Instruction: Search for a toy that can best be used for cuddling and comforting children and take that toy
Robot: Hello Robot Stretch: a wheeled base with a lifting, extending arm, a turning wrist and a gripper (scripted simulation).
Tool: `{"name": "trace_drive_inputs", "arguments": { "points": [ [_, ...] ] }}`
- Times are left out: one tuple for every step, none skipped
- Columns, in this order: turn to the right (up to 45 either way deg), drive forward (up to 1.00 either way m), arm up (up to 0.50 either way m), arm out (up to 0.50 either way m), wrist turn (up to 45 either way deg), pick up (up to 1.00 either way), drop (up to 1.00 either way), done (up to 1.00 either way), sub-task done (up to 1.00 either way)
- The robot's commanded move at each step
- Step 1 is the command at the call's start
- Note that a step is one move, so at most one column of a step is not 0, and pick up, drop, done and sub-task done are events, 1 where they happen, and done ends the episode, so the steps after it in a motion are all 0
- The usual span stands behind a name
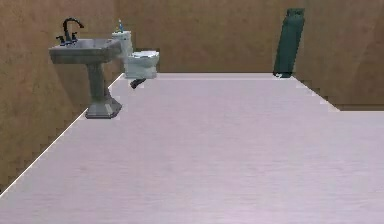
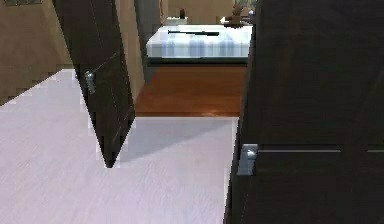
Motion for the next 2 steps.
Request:
{"name": "trace_drive_inputs", "arguments": {
  "points": [
    [45.0,0.0,0.0,0.0,0.0,0.0,0.0,0.0,0.0],
    [27.0,0.0,0.0,0.0,0.0,0.0,0.0,0.0,0.0]
  ]
}}
